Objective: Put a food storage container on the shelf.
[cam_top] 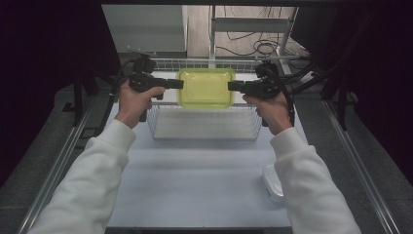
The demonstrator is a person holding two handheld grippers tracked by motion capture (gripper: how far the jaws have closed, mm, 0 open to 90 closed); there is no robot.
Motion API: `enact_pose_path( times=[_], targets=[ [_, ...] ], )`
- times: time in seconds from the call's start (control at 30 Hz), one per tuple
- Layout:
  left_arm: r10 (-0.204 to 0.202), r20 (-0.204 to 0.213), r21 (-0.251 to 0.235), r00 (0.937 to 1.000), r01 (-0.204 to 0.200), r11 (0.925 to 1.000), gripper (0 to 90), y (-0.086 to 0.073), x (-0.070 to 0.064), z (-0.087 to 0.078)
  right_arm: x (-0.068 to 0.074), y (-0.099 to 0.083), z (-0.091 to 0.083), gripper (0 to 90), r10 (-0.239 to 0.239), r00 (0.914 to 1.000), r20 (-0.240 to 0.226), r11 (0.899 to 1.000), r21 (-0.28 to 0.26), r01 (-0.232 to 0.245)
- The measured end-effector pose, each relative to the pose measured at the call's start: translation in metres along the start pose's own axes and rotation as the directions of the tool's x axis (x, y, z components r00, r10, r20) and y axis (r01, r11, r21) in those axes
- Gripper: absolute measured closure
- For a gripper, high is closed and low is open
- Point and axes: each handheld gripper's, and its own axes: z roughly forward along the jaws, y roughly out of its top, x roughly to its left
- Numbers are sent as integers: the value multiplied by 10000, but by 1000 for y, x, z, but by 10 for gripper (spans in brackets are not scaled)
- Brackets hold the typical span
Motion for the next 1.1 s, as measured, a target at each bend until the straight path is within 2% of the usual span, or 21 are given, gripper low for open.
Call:
enact_pose_path(
  times=[0.2, 0.23, 0.3, 0.47, 0.6, 0.67, 0.7, 0.73, 0.77, 0.87, 0.9, 0.93, 0.97, 1.0, 1.03, 1.07, 1.1],
  targets=[
    [-225, 77, 111, 9997, 224, 9997, 793, 9, 9, 7, -9, 6, 5, 794, 197, 9998, -91, 9998, -13, -197],
    [-251, 73, 179, 9997, 250, 9995, 794, 11, 11, 8, -11, 7, 7, 794, 301, 9995, -127, 9995, 2, -301],
    [-551, 244, 362, 9982, 542, 9979, 795, 15, 20, 14, -18, 11, 12, 795, 609, 9979, -207, 9981, 24, -608],
    [-677, 311, 511, 9972, 660, 9965, 795, 19, 28, 20, -24, 15, 18, 796, 853, 9961, -234, 9963, 90, -852],
    [-909, 294, 629, 9954, 889, 9941, 796, 22, 33, 26, -32, 17, 25, 796, 1198, 9927, -136, 9925, 241, -1195],
    [-960, 272, 792, 9950, 936, 9925, 796, 23, 37, 31, -35, 16, 27, 795, 1351, 9907, -143, 9903, 336, -1346],
    [-1075, 187, 955, 9940, 1053, 9898, 795, 22, 41, 36, -39, 15, 31, 795, 1602, 9870, -135, 9859, 503, -1594],
    [-1075, 187, 955, 9940, 1053, 9898, 795, 22, 41, 36, -39, 15, 31, 795, 1602, 9870, -135, 9859, 503, -1594],
    [-1296, 286, 884, 9912, 1266, 9880, 796, 22, 44, 39, -43, 14, 35, 794, 1723, 9850, -26, 9835, 566, -1719],
    [-1619, 505, 773, 9855, 1577, 9845, 797, 24, 48, 43, -50, 13, 39, 791, 2102, 9776, -79, 9761, 578, -2094],
    [-1619, 505, 773, 9855, 1577, 9845, 796, 24, 48, 43, -53, 12, 41, 789, 2228, 9748, -110, 9733, 587, -2218],
    [-1994, 586, 741, 9782, 1949, 9780, 796, 25, 53, 46, -55, 12, 42, 789, 2413, 9702, -211, 9694, 520, -2399],
    [-2131, 618, 755, 9751, 2083, 9751, 795, 26, 56, 48, -58, 12, 44, 785, 2555, 9664, -274, 9660, 489, -2540],
    [-2131, 618, 755, 9751, 2083, 9751, 793, 26, 56, 48, -58, 12, 44, 785, 2555, 9664, -274, 9660, 489, -2540],
    [-2265, 632, 735, 9720, 2218, 9723, 791, 27, 58, 50, -62, 12, 47, 779, 2716, 9619, -315, 9620, 390, -2703],
    [-2352, 634, 716, 9699, 2306, 9704, 791, 27, 59, 51, -62, 12, 47, 779, 2716, 9619, -315, 9620, 390, -2703],
    [-2557, 641, 675, 9646, 2515, 9655, 785, 28, 63, 55, -65, 11, 50, 772, 2913, 9558, -391, 9564, 322, -2902]
  ],
)
